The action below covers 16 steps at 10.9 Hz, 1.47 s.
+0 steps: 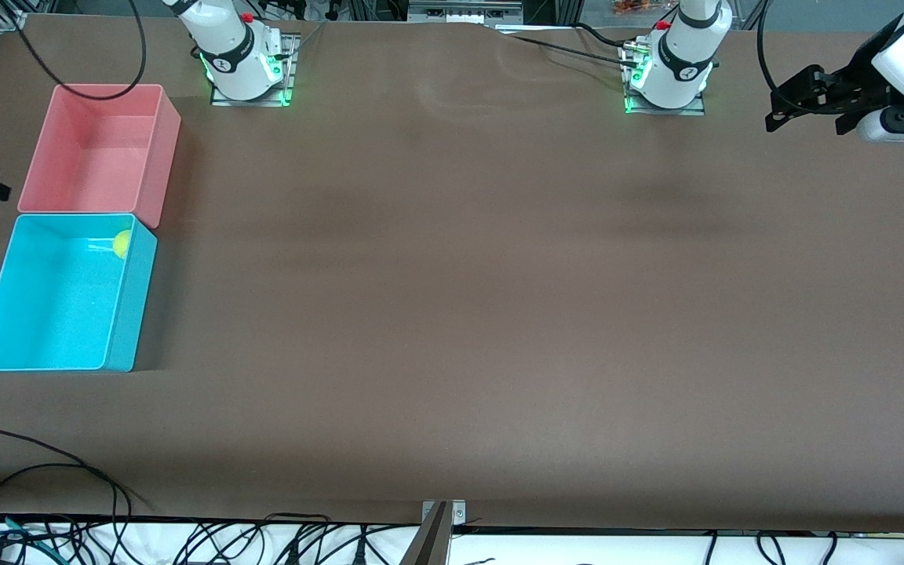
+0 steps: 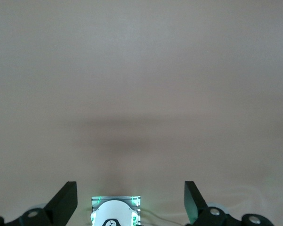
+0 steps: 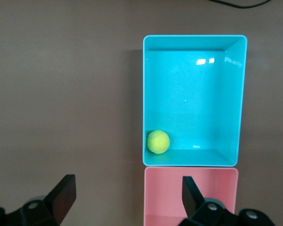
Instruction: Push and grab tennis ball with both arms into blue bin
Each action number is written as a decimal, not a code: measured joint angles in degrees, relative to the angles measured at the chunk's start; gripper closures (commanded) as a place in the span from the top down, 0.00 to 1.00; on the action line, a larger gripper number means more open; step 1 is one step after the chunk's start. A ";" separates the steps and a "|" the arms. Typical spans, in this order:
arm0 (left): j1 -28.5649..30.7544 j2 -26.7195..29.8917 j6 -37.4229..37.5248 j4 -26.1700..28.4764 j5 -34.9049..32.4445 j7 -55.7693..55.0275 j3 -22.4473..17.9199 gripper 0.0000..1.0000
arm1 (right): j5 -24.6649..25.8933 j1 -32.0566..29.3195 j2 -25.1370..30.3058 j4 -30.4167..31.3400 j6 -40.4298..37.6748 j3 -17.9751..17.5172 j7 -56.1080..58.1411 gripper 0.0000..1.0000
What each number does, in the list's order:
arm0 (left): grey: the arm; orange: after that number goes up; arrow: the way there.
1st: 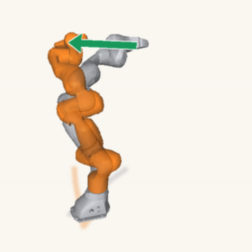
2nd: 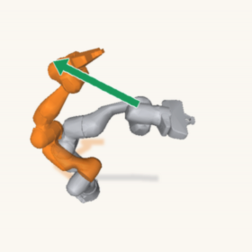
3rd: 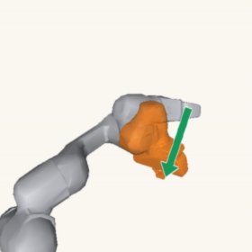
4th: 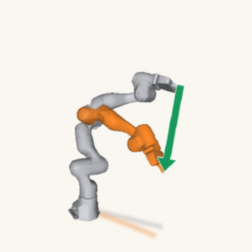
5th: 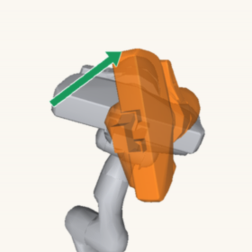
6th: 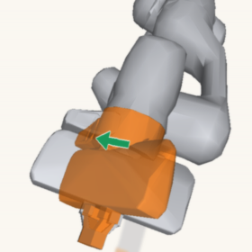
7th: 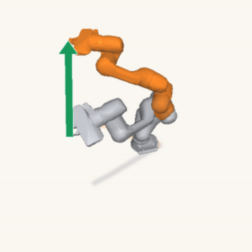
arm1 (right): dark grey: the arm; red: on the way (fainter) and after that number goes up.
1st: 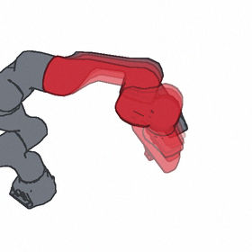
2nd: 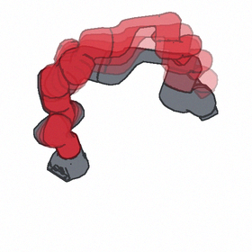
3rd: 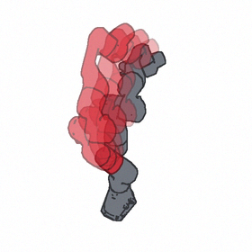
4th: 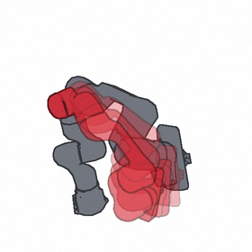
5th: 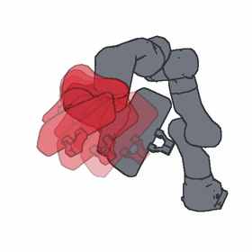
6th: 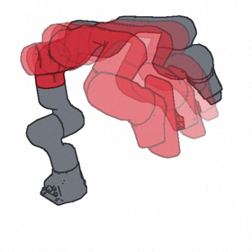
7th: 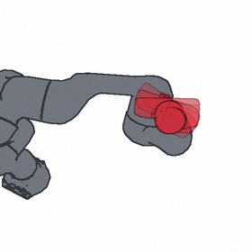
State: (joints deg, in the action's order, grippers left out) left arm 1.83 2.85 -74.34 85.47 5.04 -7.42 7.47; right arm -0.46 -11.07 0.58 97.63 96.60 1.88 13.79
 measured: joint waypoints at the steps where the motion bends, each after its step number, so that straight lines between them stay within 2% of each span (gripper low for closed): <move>1: 0.00 0.00 0.01 0.00 0.00 -0.06 0.08 1.00 | -0.01 1.33 2.78 4.12 2.12 -0.12 -1.09 1.00; 3: 0.00 0.00 0.02 -0.01 0.00 -0.09 -0.07 1.00 | -0.06 3.18 5.13 8.00 5.56 -1.74 -4.36 1.00; 5: 0.01 0.00 0.02 -0.02 0.00 -0.10 -0.13 1.00 | -0.07 4.49 5.11 8.70 7.04 -4.86 -7.19 1.00; 7: 0.01 0.00 0.03 -0.02 0.00 -0.14 -0.17 1.00 | -0.07 6.87 4.97 8.69 7.35 -5.51 -7.62 1.00; 10: 0.01 0.00 0.04 -0.02 0.00 -0.15 -0.17 1.00 | -0.07 9.16 2.25 6.21 7.00 -4.94 -7.63 1.00; 13: 0.02 -0.01 0.04 -0.02 -0.01 -0.18 -0.20 1.00 | -0.07 11.64 1.31 4.42 6.50 -1.51 -7.63 1.00; 16: 0.10 -0.05 0.06 -0.02 -0.01 -0.22 -0.43 1.00 | -0.07 11.95 1.36 3.04 6.16 -1.28 -7.80 1.00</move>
State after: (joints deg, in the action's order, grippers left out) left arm 1.93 2.81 -74.28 85.45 5.02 -7.63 7.04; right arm -0.53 0.88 1.94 100.67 102.76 0.60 5.99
